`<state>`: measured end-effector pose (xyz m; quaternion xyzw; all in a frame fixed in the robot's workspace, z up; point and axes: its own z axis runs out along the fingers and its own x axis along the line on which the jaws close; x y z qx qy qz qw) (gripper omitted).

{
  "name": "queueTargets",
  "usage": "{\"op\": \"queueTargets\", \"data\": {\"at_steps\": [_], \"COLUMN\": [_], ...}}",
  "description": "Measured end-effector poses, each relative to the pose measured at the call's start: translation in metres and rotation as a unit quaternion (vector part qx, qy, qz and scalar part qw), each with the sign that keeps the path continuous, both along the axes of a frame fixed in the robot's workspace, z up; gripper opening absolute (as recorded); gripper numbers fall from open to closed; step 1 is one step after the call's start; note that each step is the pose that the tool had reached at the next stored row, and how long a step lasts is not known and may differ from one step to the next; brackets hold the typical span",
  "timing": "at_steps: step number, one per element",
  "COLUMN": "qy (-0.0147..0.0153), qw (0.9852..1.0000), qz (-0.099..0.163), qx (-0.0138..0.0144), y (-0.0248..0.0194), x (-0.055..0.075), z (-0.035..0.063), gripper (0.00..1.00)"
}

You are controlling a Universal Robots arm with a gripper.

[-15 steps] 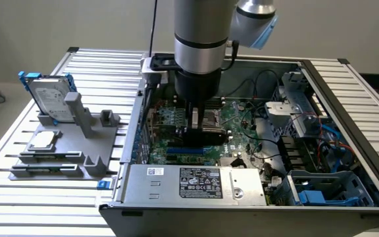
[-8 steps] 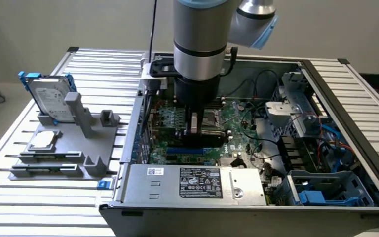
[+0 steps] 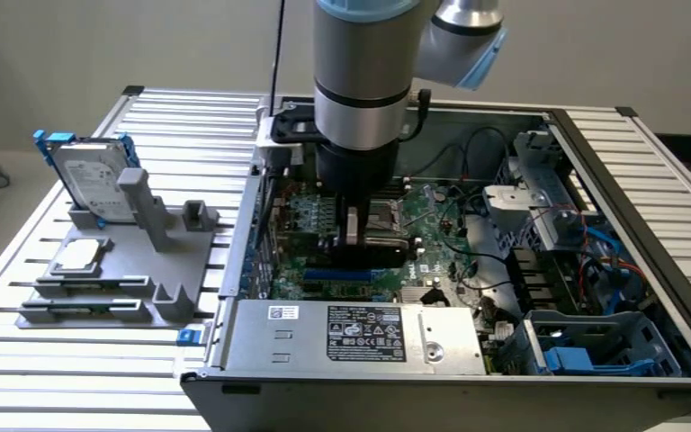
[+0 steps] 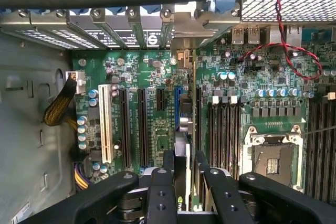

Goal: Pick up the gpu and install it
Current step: 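Insert the gpu into the slot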

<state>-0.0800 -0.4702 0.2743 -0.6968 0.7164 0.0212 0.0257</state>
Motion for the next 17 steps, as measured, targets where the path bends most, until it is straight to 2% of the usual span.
{"op": "queueTargets", "data": {"at_steps": [14,17], "qy": [0.002,0.0044], "qw": [1.0,1.0], "qz": [0.0,0.0], "qx": [0.0,0.0], "y": [-0.0005,-0.0005], "x": [-0.0005,-0.001], "z": [-0.0043,-0.0045], "gripper": [0.27,0.27]}}
